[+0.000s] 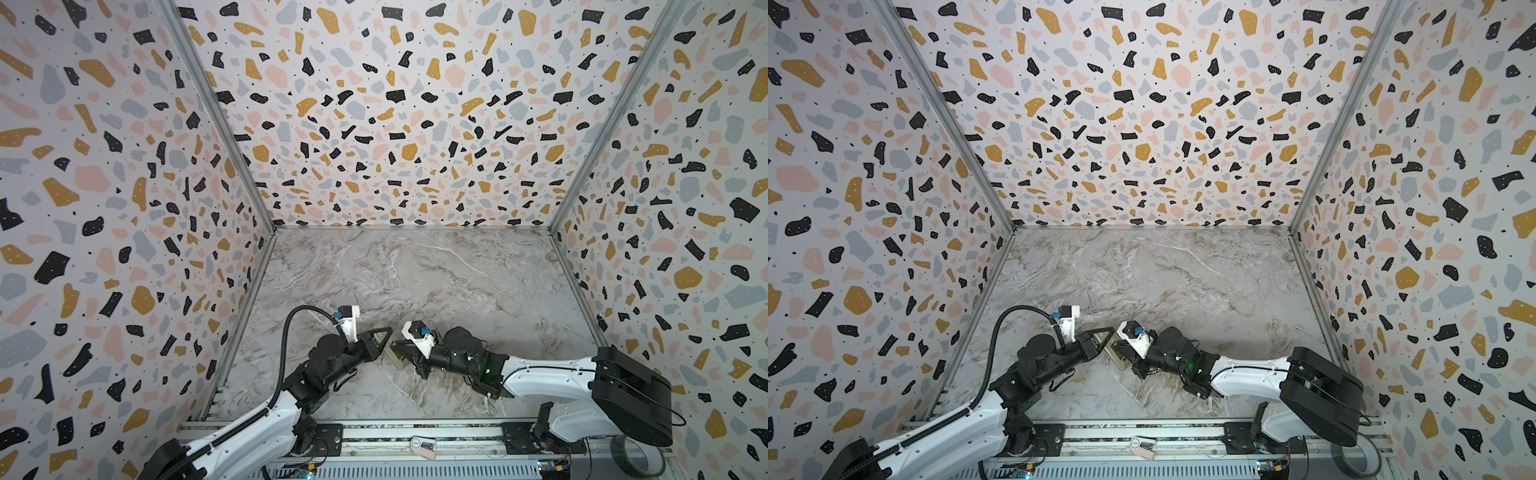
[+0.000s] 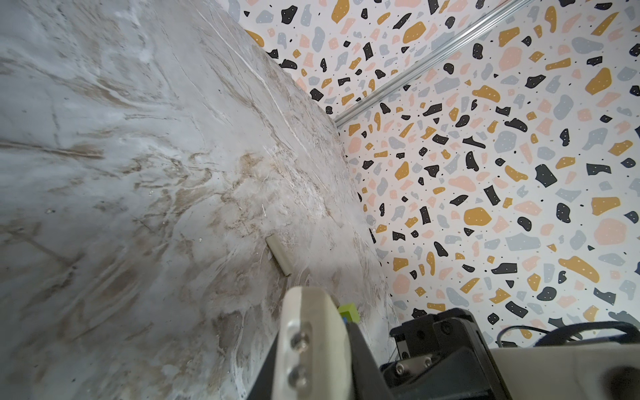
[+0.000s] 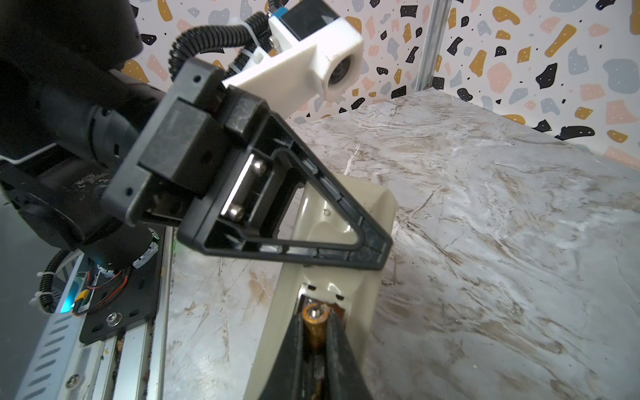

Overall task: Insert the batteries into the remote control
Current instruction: 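Lower the AA battery into the remote's compartment with the right gripper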

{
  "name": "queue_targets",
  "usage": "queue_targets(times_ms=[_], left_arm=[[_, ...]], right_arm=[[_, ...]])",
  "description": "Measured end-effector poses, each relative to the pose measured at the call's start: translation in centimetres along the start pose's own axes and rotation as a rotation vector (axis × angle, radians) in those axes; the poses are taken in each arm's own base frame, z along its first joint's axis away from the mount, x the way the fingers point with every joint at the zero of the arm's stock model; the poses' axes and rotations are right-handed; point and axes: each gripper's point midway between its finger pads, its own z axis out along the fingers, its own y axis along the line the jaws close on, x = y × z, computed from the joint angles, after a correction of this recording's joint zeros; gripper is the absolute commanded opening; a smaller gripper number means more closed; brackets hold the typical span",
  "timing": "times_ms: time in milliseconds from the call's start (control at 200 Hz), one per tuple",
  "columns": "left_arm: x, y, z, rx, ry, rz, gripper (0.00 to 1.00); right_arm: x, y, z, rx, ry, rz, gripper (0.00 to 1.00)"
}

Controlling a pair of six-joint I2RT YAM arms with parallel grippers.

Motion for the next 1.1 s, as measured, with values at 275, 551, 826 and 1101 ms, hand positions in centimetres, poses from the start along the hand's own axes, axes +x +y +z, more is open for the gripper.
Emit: queue_targets(times_ms=[275, 551, 826, 1101], left_arm=[[0.15, 0.28, 0.00, -0.011, 0.006, 0.001, 0.00], [0.24, 0.43, -0.01, -0.017, 0.011, 0.007, 0.00], [0.37, 0.30, 0.04, -0.009, 0.019, 0.008, 0.00], [0.55, 0.14, 0.10, 0.001, 0.030, 0.011, 0.00]], right_arm=[[0.35, -0.04, 0.23, 0.000, 0.006, -0.001, 0.12], [0.55, -0.39, 0.22, 0.017, 0.014, -0.005, 0.21], [0.83, -0.55, 0.20, 0.022, 0.026, -0.013, 0.25], [0.88, -0.47, 0.16, 0.015, 0.027, -0.030, 0.30]])
